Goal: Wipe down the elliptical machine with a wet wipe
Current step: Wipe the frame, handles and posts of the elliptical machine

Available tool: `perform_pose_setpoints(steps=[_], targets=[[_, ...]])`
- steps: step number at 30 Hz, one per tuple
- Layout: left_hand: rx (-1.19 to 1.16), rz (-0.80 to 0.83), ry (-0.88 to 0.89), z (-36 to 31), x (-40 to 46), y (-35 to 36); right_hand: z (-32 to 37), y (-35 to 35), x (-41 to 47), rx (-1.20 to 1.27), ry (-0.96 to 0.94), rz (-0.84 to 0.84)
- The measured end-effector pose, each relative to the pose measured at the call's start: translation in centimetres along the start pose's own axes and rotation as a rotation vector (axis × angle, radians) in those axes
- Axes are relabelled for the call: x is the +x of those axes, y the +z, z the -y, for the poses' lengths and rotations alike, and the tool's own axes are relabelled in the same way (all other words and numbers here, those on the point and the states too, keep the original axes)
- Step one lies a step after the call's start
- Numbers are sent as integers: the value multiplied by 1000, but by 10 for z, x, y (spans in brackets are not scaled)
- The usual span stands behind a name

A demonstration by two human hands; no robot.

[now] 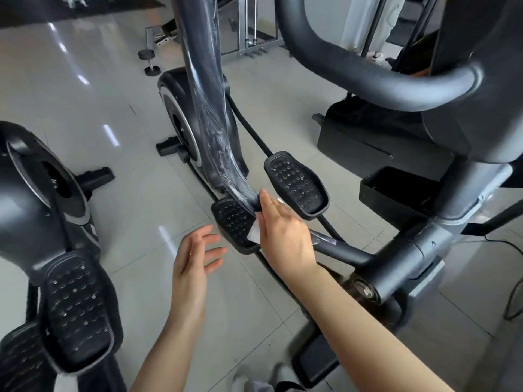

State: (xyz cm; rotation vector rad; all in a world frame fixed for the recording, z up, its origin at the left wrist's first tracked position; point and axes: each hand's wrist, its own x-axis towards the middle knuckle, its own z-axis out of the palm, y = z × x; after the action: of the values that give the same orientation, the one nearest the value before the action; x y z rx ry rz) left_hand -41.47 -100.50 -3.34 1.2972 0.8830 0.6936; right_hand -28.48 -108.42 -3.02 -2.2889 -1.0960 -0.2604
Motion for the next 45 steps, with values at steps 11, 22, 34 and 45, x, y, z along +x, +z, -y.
perform_pose_setpoints(steps=[11,22,34,45], targets=[[13,38,-61,15,-8,0,-49,-16,-28,-299,-116,-74],[19,199,-58,22,-14,27,-77,-52,-62,-447,32,64],[-5,247,-1,9,-2,35,-69,-23,-60,-364,-129,-63],[-45,104,-42,15,-16,19,-27,-4,-18,-393,-100,-73]])
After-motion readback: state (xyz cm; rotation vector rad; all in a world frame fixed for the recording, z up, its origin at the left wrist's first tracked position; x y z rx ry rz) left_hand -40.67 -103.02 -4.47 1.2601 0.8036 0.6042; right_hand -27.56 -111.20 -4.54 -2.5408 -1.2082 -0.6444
